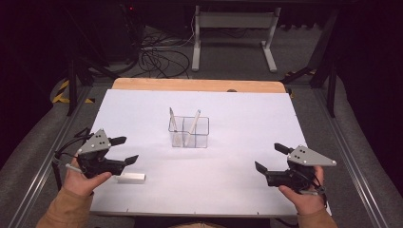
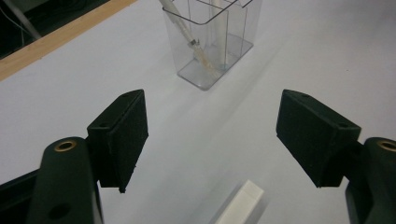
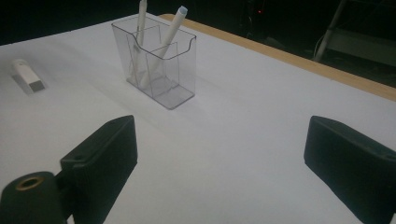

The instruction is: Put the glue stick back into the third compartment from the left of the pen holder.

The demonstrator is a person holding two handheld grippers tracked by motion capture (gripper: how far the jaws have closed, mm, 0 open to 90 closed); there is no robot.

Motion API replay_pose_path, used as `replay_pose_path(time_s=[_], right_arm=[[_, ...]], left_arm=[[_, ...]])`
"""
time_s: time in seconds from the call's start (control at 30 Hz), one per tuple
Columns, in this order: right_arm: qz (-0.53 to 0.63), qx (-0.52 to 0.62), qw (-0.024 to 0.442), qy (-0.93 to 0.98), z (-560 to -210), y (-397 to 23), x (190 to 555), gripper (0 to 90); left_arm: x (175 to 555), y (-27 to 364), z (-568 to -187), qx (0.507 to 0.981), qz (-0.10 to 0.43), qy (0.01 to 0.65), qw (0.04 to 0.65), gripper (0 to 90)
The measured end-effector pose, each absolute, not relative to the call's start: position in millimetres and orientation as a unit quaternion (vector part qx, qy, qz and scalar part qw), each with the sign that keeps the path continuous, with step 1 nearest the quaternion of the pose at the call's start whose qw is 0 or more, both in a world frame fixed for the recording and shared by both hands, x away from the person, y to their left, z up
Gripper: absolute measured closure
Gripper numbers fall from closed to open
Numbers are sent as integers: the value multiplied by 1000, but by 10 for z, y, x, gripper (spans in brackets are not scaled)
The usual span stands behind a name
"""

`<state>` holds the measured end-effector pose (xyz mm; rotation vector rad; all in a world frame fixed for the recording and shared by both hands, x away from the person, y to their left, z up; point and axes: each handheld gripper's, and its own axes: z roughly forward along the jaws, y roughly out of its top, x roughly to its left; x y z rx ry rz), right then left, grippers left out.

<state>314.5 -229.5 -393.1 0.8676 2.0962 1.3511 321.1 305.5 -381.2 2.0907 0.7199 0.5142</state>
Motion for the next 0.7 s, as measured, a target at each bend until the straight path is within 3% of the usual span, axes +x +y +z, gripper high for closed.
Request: replay_pose_path(time_s=[0.3,0.7], right_arm=[[495,319,247,769,-3934,-2293,3142,104],[487,319,249,774,-3941,-2279,3145,109]], left_arm=[[3204,3089,-3831,845,219,282,399,261],[3221,3108,-3851,863,195,283,370,275]])
